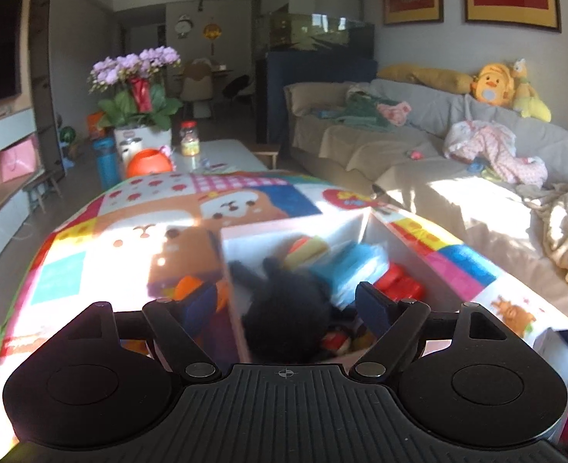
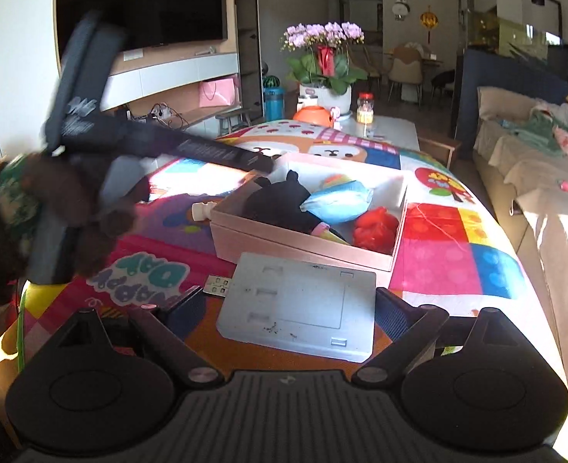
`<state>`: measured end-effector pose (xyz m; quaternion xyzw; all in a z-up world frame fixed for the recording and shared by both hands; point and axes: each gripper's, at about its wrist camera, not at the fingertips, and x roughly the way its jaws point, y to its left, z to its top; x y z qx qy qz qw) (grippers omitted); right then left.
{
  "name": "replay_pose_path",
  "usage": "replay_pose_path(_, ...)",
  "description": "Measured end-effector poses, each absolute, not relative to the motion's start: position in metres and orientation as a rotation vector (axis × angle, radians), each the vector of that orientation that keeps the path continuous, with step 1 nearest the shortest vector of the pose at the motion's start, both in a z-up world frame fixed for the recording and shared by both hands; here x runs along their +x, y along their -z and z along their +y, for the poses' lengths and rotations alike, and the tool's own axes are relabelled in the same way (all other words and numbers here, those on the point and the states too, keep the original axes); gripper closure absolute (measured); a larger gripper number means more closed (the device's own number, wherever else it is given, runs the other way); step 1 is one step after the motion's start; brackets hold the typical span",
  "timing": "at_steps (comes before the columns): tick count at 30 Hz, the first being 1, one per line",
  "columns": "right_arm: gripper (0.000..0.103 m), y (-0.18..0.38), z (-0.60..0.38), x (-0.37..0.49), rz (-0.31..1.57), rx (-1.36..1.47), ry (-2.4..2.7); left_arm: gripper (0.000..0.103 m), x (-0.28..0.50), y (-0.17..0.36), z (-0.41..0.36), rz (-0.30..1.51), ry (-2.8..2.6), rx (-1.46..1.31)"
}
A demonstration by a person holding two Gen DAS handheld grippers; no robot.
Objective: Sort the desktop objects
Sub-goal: 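Drop the pudding toy into the white box with the left gripper while the right drops the case in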
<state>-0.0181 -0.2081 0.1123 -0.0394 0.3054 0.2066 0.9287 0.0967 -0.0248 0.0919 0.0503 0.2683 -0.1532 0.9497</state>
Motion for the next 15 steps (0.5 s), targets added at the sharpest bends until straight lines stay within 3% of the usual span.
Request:
replay_pose_path(5, 0.011, -0.131, -0.185, 0.028, 0.626, -0.04, -0.454, 0.01, 0.075, -0.068, 0.008, 0.603, 0.256, 0.155)
replay_pose_path(12, 0.011, -0.173, -0.138, 0.148, 0.581, -0.065, -0.356, 0.007, 0.053, -0.062, 0.047, 0.587, 0.274, 0.119)
replay_pose_path(15, 0.002, -0.17, -0.128, 0.193, 0.627, -0.059, -0.366, 0.006, 0.05, -0.054, 0.059, 0.594, 0.279, 0.099)
